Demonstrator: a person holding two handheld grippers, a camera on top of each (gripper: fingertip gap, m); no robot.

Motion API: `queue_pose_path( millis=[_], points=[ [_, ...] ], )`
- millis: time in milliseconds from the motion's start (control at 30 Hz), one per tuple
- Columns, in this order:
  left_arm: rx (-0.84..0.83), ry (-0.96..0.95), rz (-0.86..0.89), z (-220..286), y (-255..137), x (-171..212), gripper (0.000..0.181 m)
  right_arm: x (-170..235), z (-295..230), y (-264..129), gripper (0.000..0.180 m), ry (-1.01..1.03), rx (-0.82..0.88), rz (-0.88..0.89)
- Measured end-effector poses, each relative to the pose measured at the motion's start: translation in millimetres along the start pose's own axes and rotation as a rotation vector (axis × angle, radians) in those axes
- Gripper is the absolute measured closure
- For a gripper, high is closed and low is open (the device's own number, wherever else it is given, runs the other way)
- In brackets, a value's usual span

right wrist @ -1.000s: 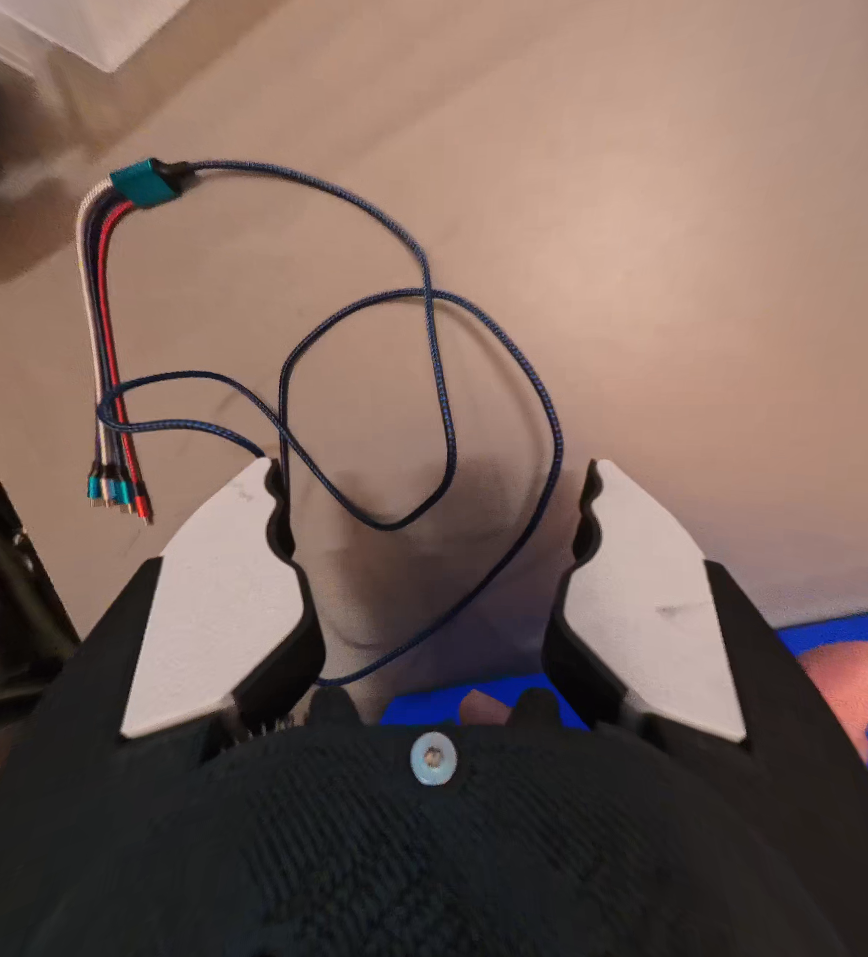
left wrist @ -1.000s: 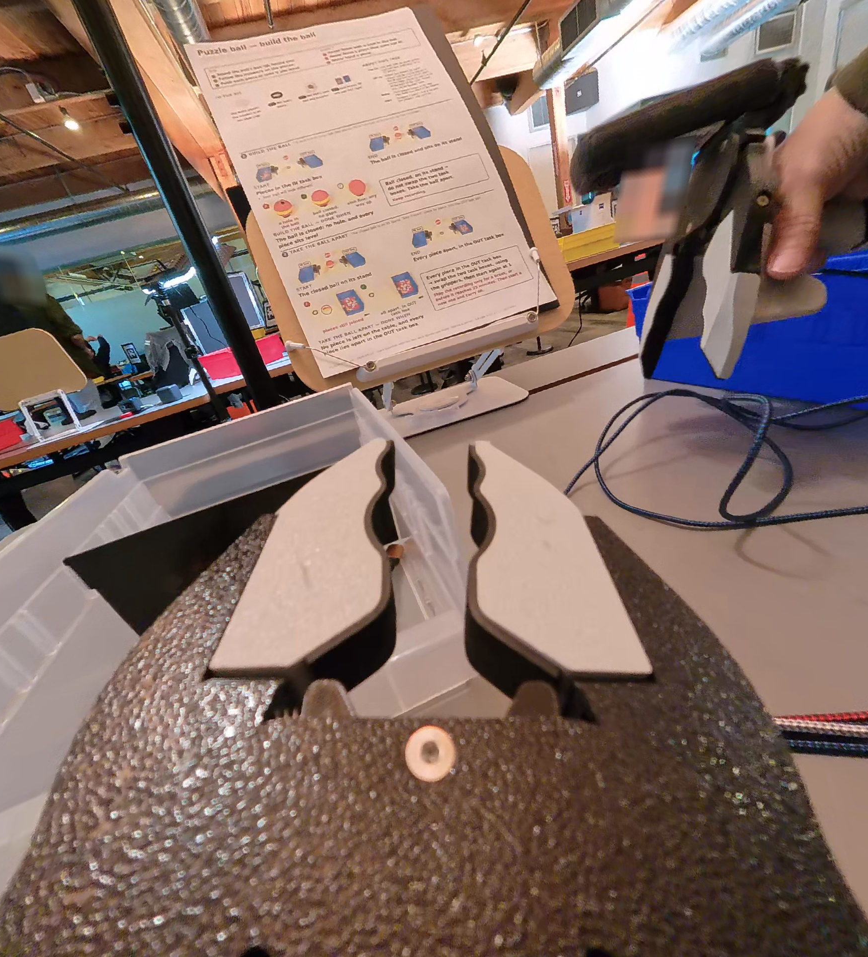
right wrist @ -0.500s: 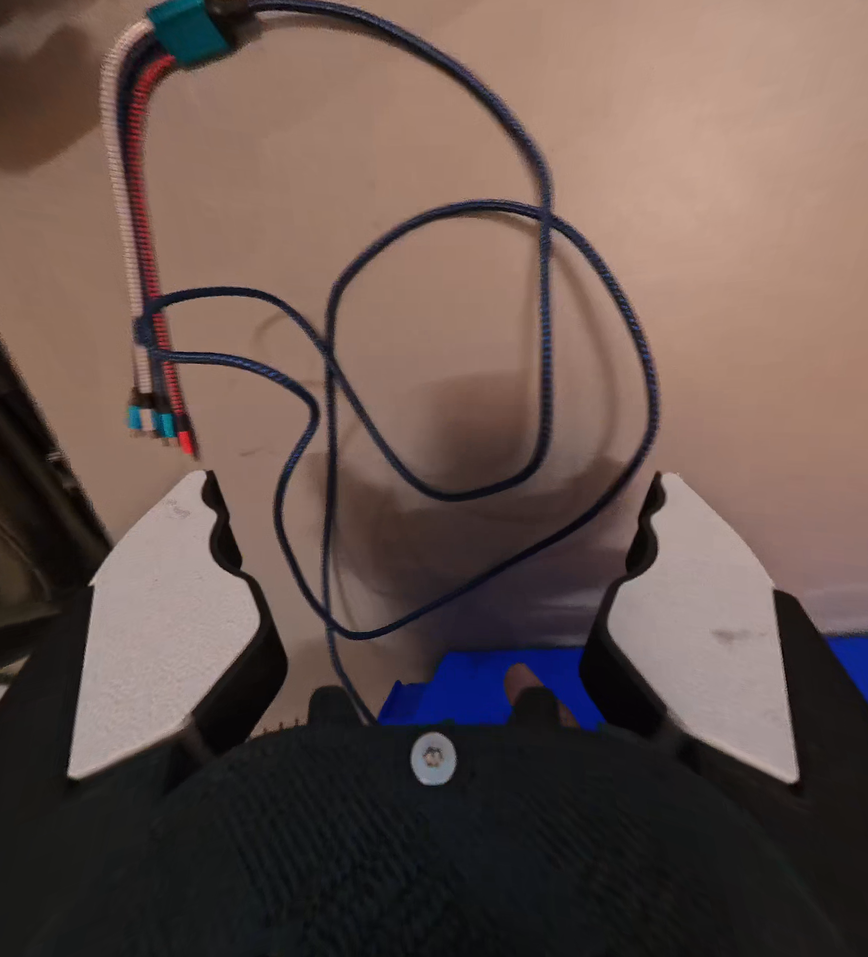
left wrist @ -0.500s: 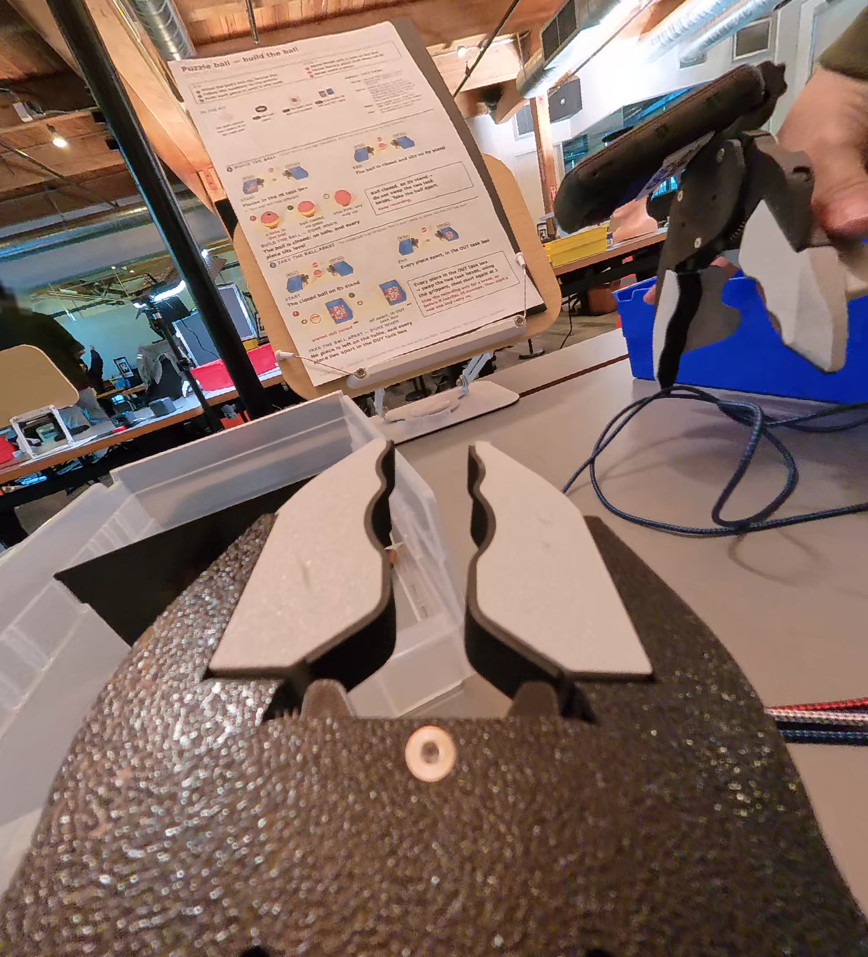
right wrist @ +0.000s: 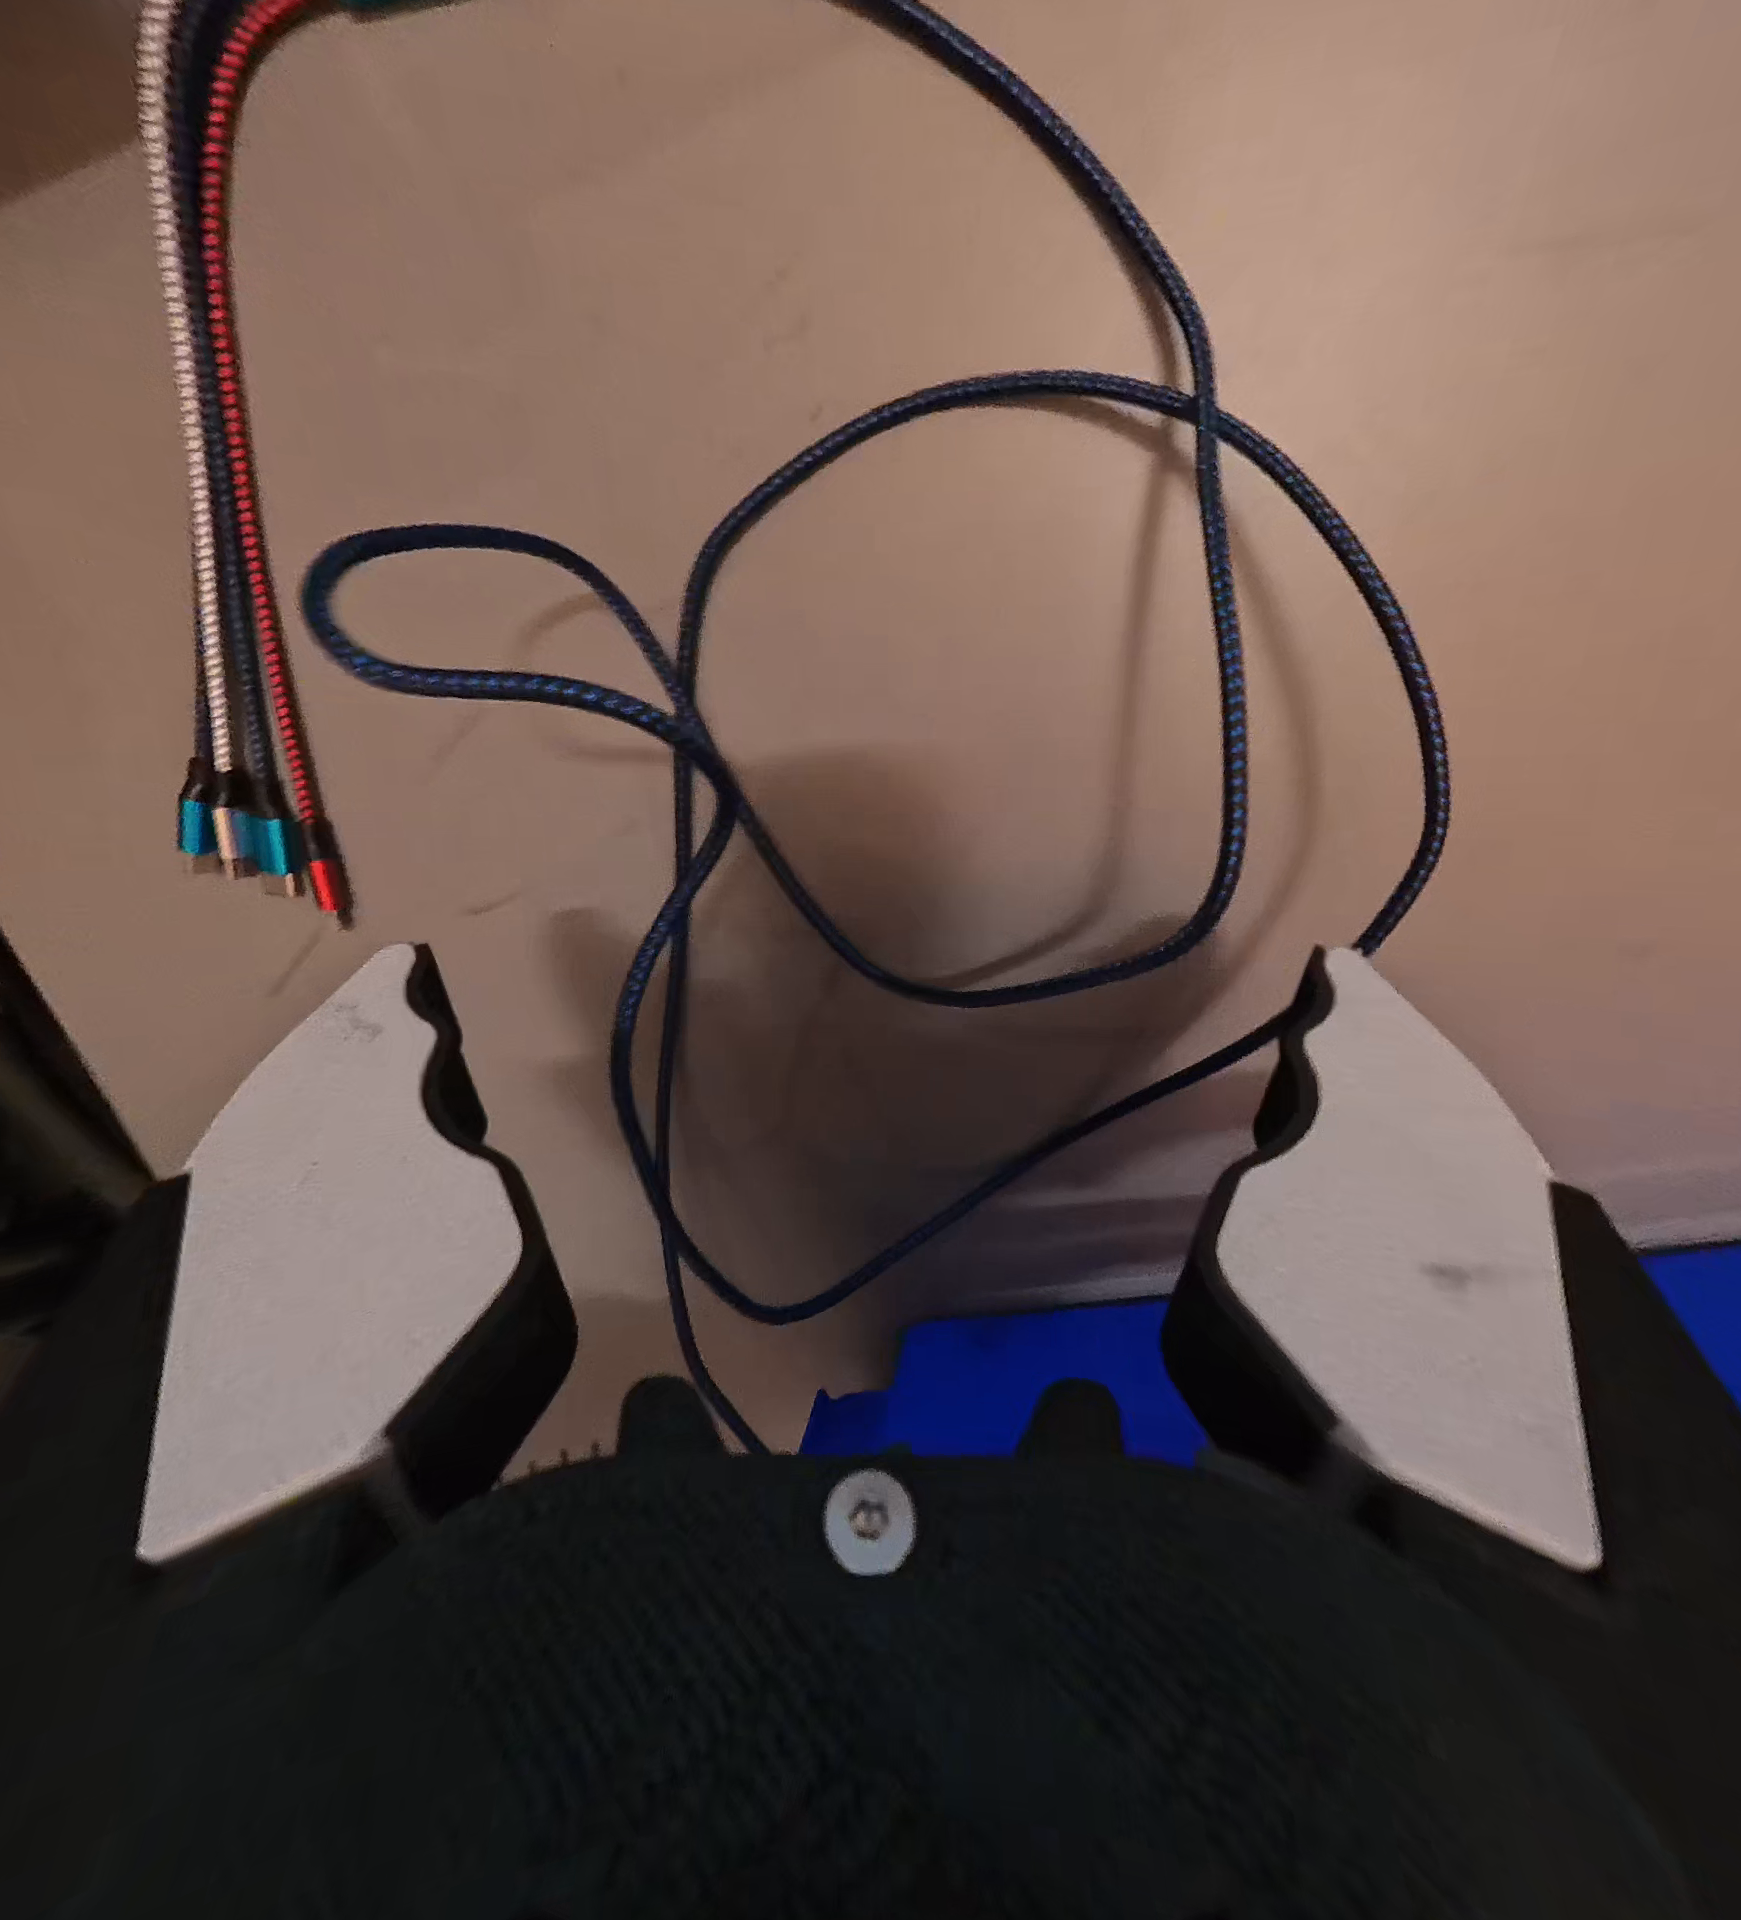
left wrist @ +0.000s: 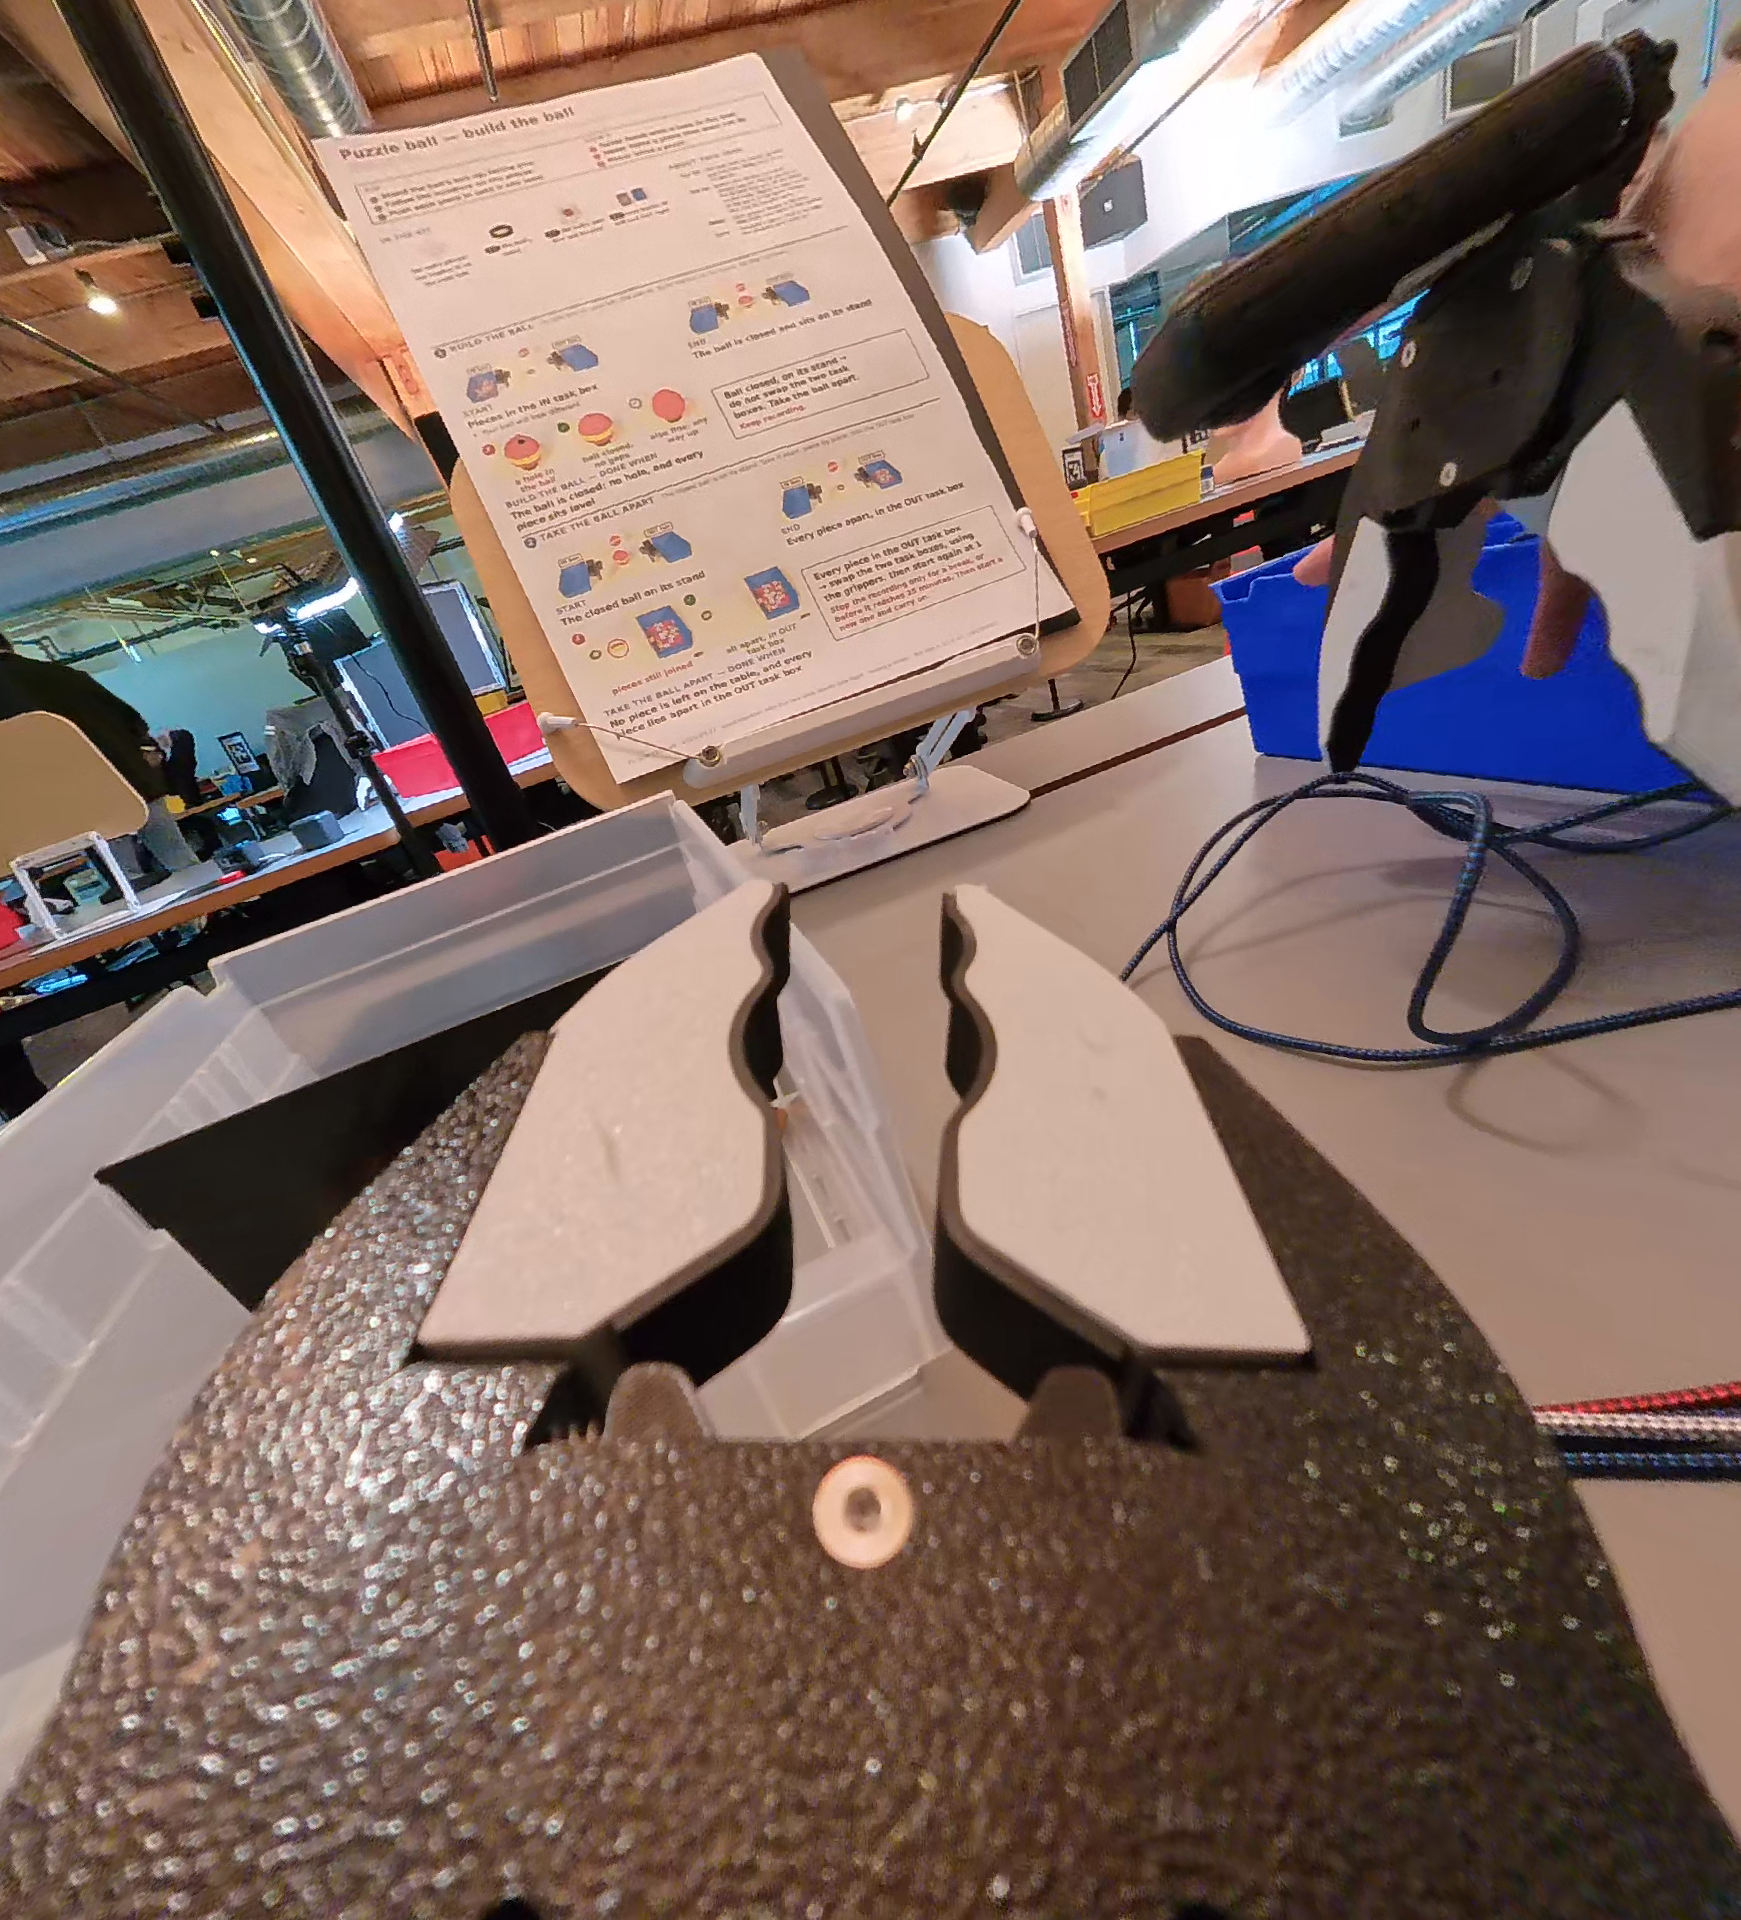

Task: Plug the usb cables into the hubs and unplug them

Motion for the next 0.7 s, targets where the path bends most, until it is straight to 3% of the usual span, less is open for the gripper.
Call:
queue_pose_path(
  millis=[300, 533, 600, 700],
  points=[
    [0.005, 0.009, 0.005, 1.4, -0.6, -0.1, 0.154, -4.4, 28.8, 5.0, 0.034, 0.097, 0.057, 0.023],
    [0.005, 0.015, 0.004, 2.0, -0.5, 0.1, 0.154, -2.6, 20.0, 15.8, 0.112, 0.099, 0.020, -0.169],
    [0.004, 0.016, 0.004, 2.0, -0.5, 0.1, 0.154, -6.4, 14.0, 9.9, 0.169, 0.091, -0.029, -0.147],
    [0.002, 0.016, 0.005, 1.9, -0.6, 0.0, 0.154, -8.3, 1.1, -5.2, 0.176, 0.023, -0.018, -0.129]
  ],
)
Point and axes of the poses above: each gripper's, where its closed fingertips meet, y out along the fingers, x out of its underside, z = x × y across the jaws, the point moved 6 cm from there along -y, back along the fingers, and after that the axes turned 15 degrees about -x, right-handed, at the moved point
